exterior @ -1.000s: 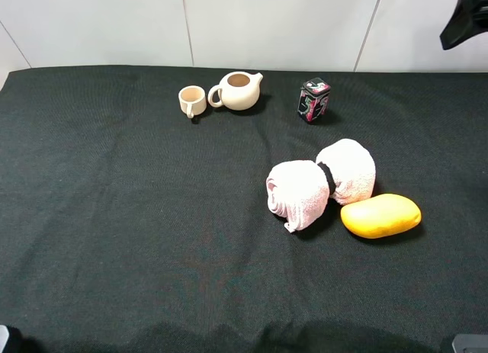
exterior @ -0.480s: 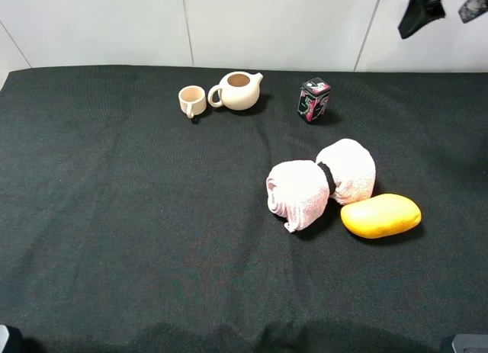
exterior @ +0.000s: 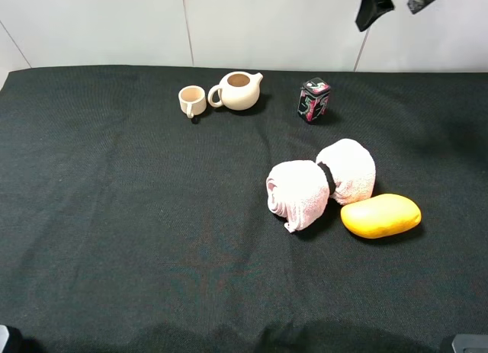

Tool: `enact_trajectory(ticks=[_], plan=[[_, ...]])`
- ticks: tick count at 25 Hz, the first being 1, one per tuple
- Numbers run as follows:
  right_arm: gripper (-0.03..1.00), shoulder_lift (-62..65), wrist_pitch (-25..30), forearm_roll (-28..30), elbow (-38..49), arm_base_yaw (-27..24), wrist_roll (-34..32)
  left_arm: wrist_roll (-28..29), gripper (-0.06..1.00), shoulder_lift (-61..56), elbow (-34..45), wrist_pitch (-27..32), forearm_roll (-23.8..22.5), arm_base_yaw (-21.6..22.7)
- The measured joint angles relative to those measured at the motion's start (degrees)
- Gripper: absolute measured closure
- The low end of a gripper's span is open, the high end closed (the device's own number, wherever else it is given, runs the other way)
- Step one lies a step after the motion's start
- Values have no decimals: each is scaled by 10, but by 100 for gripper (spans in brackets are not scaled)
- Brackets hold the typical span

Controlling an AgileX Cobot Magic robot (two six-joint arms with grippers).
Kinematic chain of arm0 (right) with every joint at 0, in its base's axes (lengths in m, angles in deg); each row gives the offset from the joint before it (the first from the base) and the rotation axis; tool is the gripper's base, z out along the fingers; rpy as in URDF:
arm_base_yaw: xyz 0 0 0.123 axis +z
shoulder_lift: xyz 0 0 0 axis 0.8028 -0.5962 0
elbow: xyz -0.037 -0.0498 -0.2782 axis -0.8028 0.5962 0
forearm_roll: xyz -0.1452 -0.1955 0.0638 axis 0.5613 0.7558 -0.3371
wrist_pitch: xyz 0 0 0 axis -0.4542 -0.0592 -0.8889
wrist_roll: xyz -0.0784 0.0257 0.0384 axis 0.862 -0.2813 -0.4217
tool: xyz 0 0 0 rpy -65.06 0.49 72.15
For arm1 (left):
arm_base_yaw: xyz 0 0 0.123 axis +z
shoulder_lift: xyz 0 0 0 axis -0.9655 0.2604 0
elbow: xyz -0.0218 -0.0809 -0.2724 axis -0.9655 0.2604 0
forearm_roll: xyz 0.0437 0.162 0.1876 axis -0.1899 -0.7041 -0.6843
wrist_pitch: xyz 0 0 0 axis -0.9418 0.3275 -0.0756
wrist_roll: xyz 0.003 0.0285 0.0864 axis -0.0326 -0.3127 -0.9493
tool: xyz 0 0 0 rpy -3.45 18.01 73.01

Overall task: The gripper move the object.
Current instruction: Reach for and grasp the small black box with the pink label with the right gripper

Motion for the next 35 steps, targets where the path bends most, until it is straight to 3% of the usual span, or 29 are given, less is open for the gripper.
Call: enact_trajectory(ticks=[6,14,35], plan=[[27,-54,27,3,-64,25,14,0,10,0,0,0,0,0],[27,-92,52,9,-82,41,35,0,10,0,0,0,-1,0],[27,-170,25,26,-82,73,37,0,10,0,0,0,-2,0]])
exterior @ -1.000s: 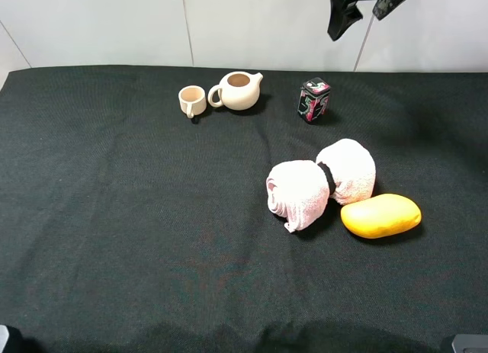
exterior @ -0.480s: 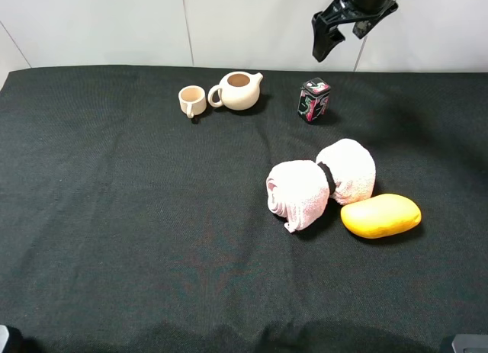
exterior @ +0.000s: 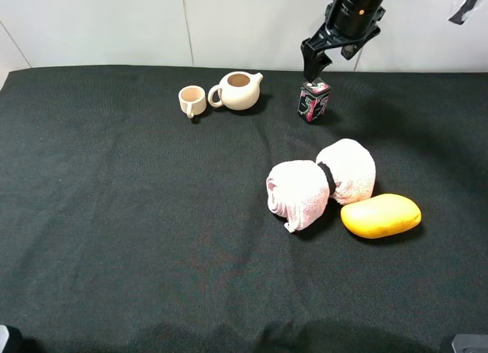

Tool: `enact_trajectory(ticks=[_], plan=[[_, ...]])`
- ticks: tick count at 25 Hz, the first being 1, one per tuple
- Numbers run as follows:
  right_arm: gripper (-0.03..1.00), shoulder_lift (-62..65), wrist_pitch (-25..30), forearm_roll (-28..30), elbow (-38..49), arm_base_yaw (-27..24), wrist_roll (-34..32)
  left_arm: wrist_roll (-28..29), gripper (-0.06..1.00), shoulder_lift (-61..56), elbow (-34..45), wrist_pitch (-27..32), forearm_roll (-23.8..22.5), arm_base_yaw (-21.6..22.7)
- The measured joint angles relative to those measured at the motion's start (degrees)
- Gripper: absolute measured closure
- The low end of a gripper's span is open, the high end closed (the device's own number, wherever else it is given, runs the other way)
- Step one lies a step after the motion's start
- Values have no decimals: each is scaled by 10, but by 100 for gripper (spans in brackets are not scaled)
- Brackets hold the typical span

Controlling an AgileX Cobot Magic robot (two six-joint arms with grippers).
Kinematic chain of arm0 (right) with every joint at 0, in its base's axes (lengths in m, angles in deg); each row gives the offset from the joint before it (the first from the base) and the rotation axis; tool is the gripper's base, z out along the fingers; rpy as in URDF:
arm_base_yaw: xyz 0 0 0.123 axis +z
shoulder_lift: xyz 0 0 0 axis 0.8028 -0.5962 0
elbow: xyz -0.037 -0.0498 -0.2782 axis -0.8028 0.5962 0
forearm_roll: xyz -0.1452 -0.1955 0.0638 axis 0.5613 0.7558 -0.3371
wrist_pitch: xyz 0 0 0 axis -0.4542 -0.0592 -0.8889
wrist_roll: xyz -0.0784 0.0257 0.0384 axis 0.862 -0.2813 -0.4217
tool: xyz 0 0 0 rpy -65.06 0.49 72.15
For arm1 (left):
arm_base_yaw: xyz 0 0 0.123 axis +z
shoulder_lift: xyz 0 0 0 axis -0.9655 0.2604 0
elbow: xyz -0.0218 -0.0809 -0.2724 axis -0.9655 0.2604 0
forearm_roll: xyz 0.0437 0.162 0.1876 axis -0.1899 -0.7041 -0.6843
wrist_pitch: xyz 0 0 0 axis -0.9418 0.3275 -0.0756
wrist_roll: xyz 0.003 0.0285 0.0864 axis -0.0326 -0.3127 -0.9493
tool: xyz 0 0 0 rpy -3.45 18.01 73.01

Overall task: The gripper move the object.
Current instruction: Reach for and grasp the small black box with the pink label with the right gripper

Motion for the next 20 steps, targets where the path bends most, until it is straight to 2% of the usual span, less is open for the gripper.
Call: enact_trajectory(ticks=[20], plan=[[27,-64,-41,-10,-1,0,-21,0,10,0,0,0,0,0]])
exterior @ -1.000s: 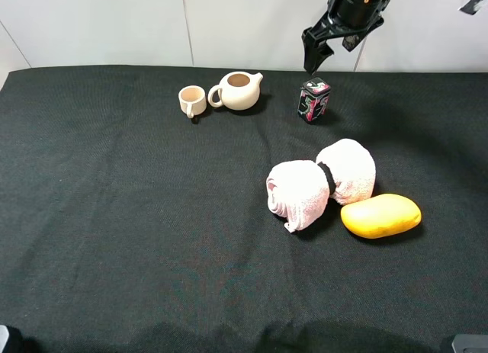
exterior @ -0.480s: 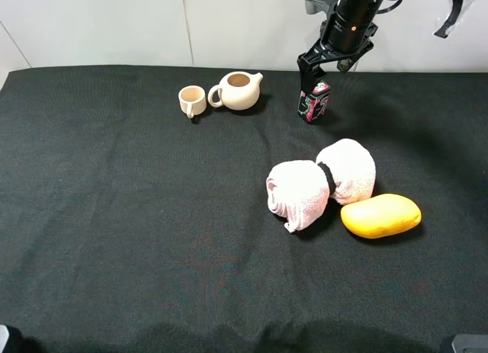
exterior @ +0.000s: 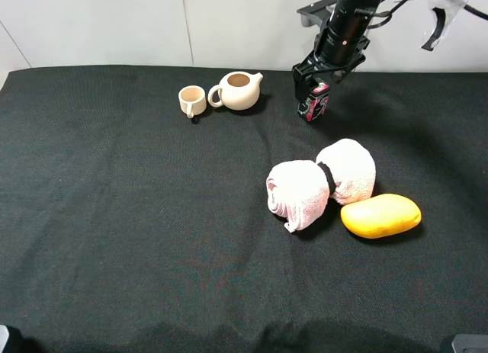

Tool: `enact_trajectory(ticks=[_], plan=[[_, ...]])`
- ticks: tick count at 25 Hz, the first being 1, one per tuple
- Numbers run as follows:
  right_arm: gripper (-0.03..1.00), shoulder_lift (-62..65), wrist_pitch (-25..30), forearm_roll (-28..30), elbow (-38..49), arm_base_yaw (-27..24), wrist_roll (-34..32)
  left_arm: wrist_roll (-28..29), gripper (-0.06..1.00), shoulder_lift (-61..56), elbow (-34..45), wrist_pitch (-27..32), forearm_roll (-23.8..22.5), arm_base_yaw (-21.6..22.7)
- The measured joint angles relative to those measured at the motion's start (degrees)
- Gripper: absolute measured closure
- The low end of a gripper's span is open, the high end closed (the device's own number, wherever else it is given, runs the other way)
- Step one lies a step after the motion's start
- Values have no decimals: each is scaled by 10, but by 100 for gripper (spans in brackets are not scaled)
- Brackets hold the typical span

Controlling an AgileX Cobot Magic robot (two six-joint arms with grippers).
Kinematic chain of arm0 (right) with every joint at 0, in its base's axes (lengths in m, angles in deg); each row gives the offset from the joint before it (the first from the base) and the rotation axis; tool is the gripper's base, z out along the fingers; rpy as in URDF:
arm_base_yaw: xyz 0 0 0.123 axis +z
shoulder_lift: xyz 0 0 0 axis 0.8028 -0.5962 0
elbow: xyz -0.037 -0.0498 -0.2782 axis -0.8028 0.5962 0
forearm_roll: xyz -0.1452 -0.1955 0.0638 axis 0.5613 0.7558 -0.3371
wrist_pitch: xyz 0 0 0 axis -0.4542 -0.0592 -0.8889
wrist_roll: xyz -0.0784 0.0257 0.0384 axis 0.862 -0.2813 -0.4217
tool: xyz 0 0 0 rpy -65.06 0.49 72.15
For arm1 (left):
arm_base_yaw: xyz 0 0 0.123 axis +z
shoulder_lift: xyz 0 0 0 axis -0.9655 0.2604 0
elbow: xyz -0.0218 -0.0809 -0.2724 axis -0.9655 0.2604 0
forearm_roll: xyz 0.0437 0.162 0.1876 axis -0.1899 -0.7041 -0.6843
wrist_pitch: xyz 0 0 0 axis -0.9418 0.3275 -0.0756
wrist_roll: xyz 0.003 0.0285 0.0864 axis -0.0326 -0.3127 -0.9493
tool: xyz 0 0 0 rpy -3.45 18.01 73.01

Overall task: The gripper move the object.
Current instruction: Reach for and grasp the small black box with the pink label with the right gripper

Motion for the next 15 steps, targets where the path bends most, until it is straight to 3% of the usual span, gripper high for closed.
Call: enact_trajectory(ticks=[15], plan=[[27,-23,-19,-4,0,0,-8,0,10,0,0,0,0,0]])
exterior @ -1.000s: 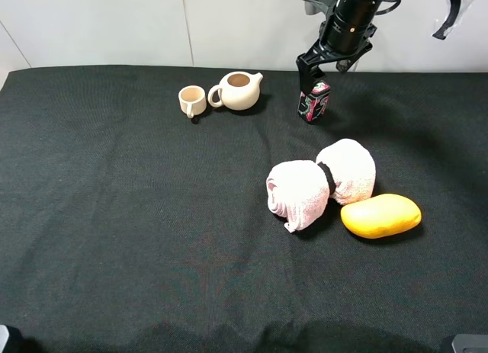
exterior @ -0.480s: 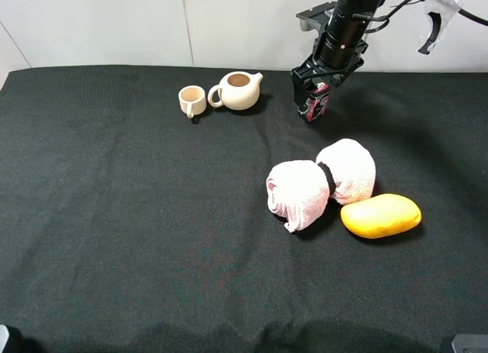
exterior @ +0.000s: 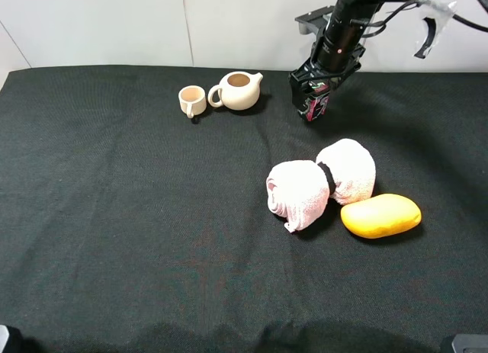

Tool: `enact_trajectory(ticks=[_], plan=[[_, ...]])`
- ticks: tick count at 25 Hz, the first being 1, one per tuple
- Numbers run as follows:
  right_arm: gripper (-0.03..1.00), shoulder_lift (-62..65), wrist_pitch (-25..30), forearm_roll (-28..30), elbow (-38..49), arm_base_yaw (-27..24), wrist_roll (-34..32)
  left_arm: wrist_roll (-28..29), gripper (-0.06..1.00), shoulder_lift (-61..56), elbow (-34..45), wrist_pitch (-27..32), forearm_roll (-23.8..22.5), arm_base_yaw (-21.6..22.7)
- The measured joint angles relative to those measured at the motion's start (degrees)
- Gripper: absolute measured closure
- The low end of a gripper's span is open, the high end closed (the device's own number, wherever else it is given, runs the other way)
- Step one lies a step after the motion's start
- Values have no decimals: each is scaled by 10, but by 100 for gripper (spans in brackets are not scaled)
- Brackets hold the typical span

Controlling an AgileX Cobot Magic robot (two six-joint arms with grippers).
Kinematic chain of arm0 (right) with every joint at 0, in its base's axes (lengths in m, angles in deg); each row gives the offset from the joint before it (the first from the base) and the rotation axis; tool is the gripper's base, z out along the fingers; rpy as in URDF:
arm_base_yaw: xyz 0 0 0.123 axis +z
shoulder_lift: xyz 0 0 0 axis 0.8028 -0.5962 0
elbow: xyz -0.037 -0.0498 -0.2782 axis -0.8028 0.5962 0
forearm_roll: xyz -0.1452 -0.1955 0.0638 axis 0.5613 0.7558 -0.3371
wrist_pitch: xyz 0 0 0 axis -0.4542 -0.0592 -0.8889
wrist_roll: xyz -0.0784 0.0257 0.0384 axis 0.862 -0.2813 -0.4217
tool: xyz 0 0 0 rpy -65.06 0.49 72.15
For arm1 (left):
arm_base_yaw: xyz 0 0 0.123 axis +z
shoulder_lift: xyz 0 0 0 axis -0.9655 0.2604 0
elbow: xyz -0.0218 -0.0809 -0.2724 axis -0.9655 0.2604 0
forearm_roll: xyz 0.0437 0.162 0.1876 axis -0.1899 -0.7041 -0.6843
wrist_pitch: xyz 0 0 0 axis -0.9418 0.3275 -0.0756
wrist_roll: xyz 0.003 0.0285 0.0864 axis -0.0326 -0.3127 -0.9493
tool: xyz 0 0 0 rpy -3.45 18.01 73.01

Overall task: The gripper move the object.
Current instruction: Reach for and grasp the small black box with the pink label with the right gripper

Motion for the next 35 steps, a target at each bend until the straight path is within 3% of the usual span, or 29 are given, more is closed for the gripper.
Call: enact_trajectory(ticks=[35], plan=[[27,-38,-11,-8,0,0,-4,1,10,0,0,0,0,0]])
